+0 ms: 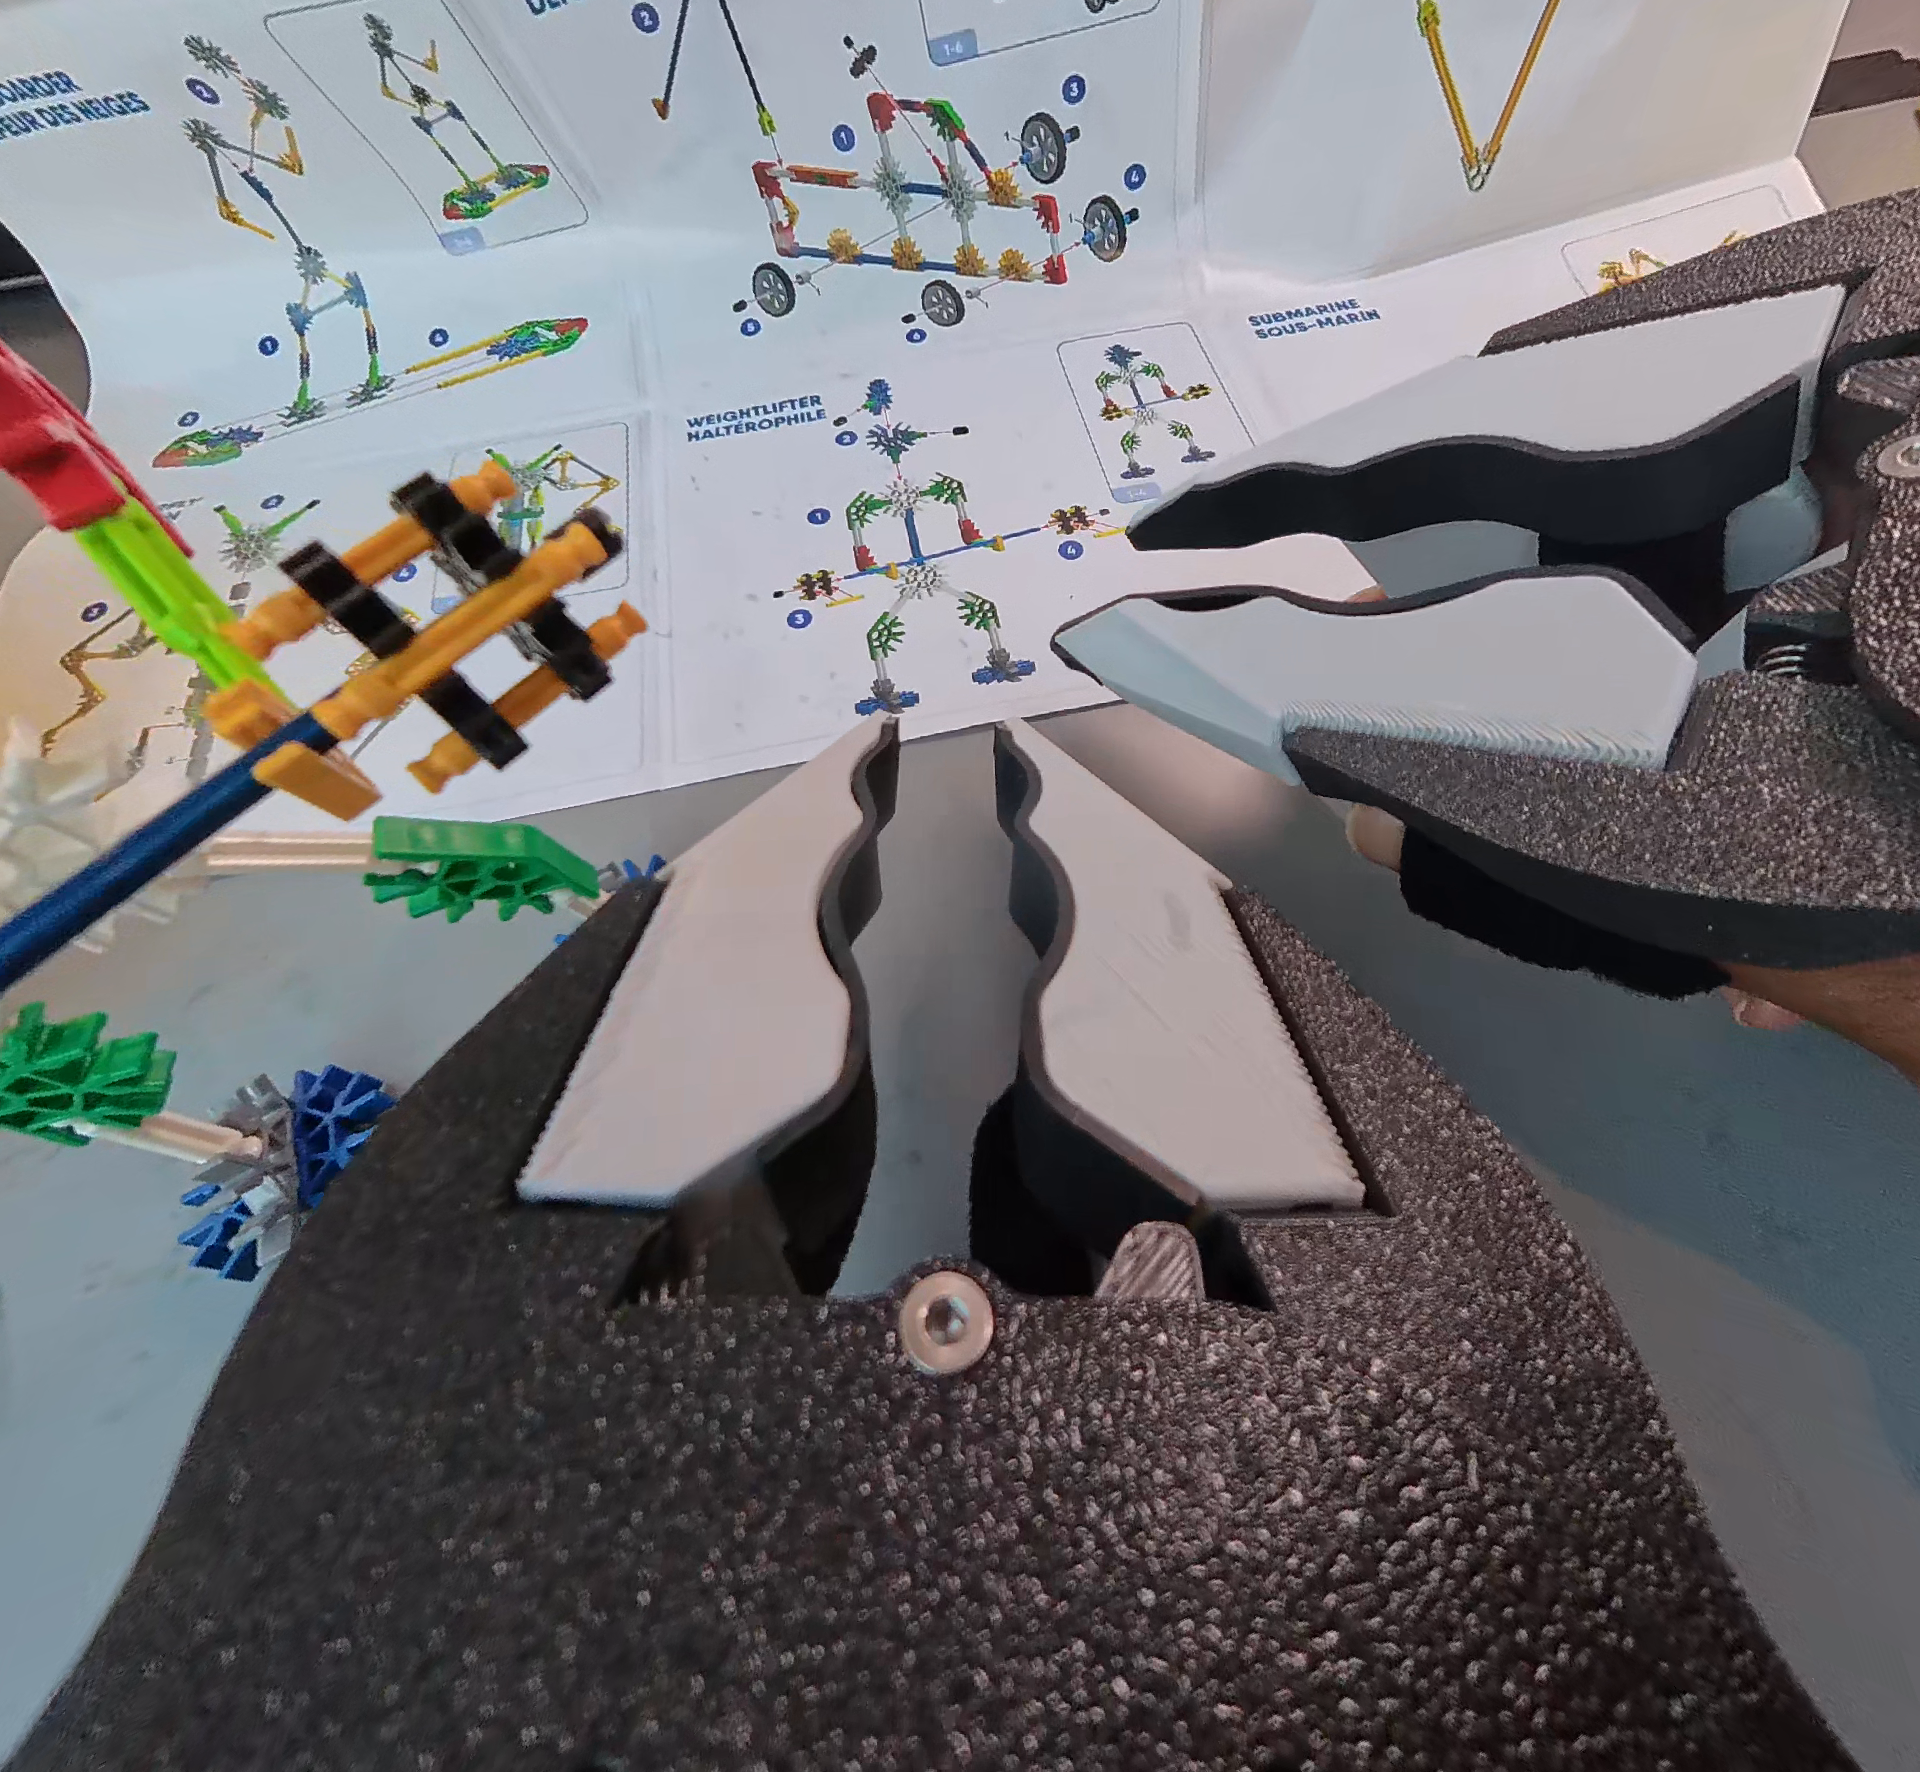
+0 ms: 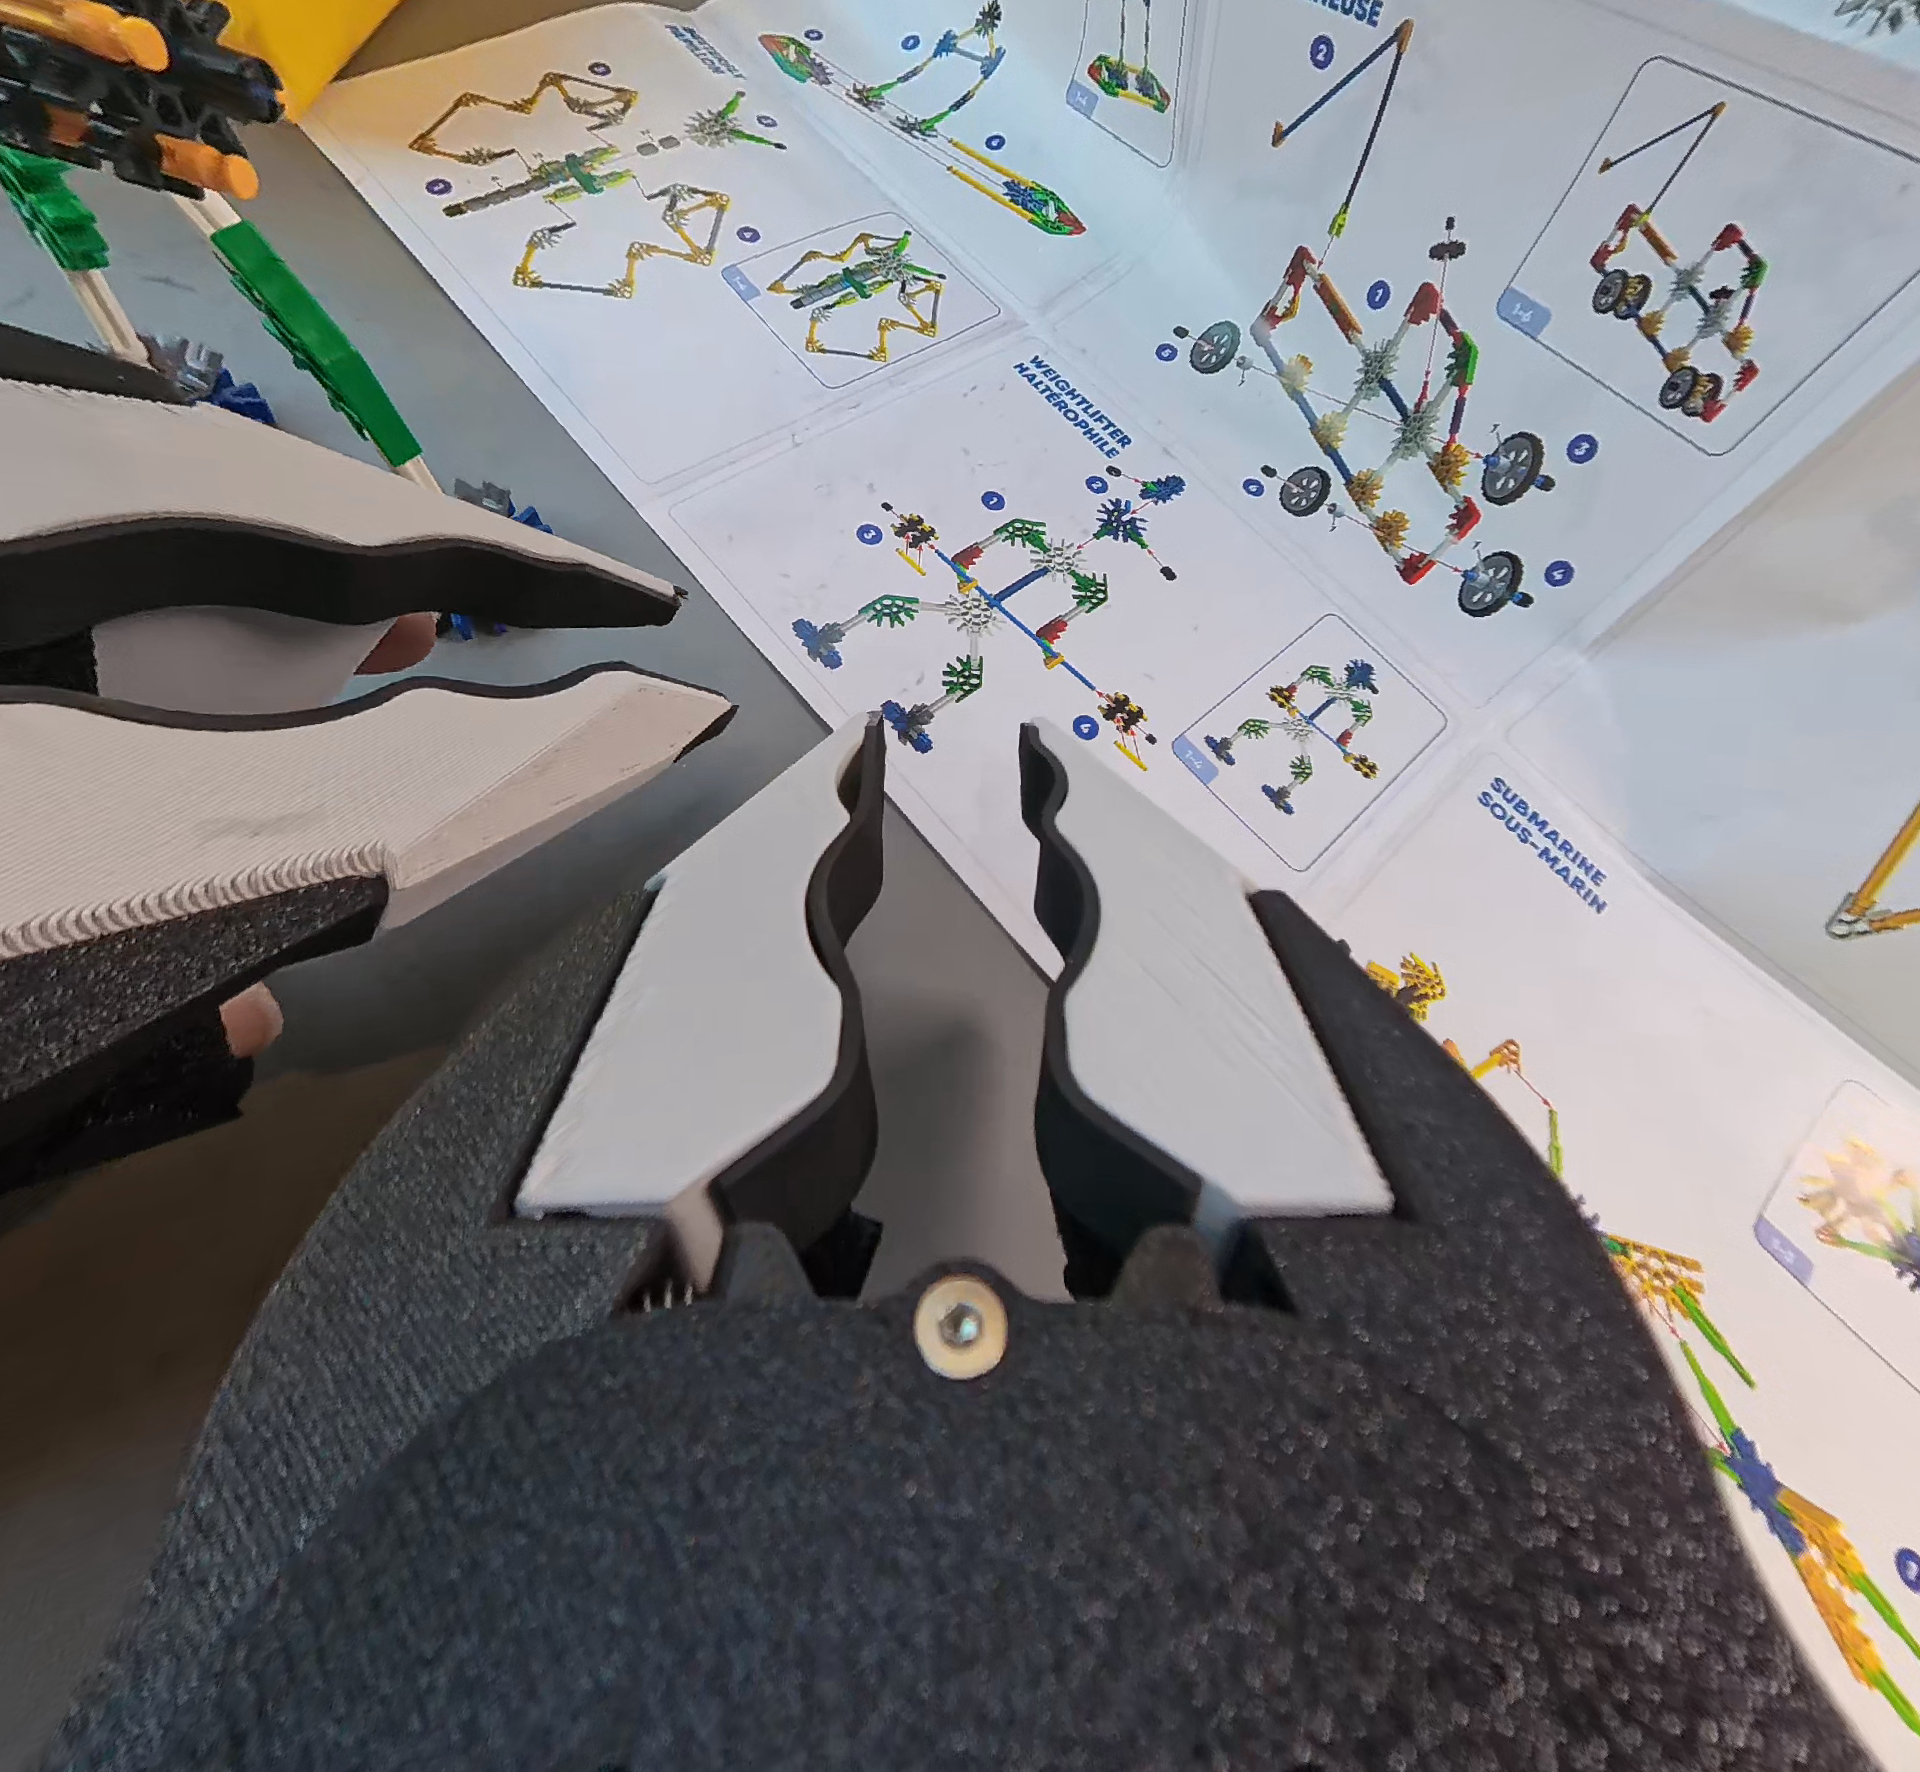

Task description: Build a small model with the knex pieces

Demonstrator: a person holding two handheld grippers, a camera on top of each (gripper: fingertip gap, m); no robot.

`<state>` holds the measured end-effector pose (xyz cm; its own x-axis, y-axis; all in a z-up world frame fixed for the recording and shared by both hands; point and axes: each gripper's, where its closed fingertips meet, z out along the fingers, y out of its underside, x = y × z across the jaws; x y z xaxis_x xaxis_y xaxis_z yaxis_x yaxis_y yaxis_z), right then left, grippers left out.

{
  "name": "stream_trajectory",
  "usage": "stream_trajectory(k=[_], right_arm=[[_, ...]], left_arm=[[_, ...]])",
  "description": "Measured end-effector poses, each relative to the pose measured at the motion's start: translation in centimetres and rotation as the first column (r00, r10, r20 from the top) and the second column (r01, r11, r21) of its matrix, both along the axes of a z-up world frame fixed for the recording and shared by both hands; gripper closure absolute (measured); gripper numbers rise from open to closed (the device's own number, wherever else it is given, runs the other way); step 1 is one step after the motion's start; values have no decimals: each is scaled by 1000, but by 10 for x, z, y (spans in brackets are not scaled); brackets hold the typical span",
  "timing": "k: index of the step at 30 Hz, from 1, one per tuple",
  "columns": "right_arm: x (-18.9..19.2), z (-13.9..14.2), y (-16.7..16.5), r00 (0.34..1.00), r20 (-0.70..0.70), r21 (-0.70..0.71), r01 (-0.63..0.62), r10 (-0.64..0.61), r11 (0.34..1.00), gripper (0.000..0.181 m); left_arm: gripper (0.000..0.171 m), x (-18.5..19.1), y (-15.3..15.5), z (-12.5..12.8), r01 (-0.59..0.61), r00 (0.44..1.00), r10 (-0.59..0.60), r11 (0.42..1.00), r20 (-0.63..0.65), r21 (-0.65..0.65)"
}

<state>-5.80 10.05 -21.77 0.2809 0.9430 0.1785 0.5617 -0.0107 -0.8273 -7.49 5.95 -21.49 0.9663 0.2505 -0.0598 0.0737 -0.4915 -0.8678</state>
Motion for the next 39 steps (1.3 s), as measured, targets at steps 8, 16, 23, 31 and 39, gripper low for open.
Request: stream_trajectory(k=[8,16,23,31,39], right_arm=[[1,-1,-2,1000,6,-1,-6,6,1000,155],[0,-2,-4,1000,9,0,-14,14,1000,152],[0,-2,-5,1000,10,-1,-17,17,1000,152],[-1,2,-11,999,-5,59,-39,39,998,145],[8,31,-13,983,-173,78,-39,53,996,130]], left_arm=[[149,0,0,-2,6,1000,-6,1000,2,-7],[146,-4,-2,-5,0,1000,0,1000,4,-14],[146,-6,-4,-6,-3,1000,3,1000,1,-16],[148,15,-16,30,111,994,-110,982,-13,151],[147,11,-122,122,184,981,-139,878,-134,443]])
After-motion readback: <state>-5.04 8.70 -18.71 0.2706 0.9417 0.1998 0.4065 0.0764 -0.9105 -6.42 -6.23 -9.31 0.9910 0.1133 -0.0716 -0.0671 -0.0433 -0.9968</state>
